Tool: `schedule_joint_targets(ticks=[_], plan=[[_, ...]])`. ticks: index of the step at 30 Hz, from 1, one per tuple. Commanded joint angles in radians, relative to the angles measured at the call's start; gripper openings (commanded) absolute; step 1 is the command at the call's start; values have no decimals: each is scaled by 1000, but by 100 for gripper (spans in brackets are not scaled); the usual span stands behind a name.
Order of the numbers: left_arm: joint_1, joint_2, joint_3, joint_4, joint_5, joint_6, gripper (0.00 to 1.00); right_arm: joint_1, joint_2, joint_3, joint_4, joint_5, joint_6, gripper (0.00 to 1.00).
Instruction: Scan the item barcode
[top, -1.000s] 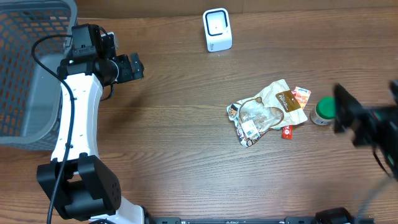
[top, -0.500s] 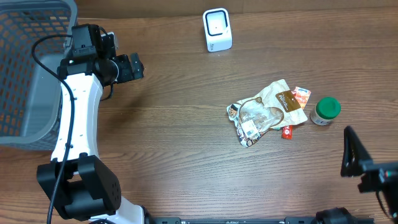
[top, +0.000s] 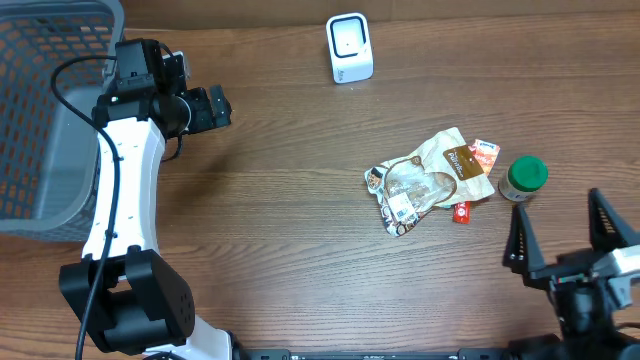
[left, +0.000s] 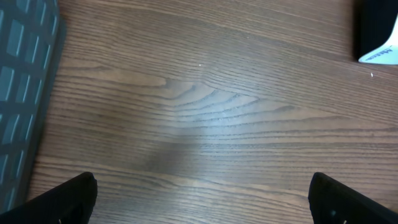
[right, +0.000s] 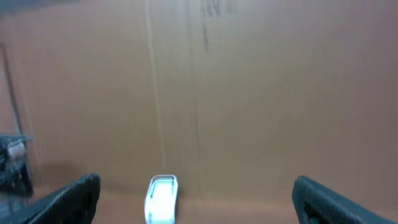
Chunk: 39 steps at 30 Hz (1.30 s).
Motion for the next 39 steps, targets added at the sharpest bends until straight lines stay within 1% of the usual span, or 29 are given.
schedule_joint_targets(ticks=[1,3,6,9,16,24,39], plan=[[2,3,5,3,-3,4,100,-6,-39,-130,148,-41,4,100],[2,3,5,3,-3,4,100,-11,-39,-200,225,-41,37,100],[2,3,5,3,-3,4,100,-29,-39,-269,271,-41,90,100],[2,3,5,3,-3,4,100,-55,-39,-328,265,-41,139,100],[2,3,5,4,-3,4,100,-77,-39,-417,253,-37,141,100],[2,3,5,3,-3,4,100,-77,-39,-415,48,-32,137,100],[2,3,5,3,-3,4,100,-77,-39,-415,54,-33,137,100]])
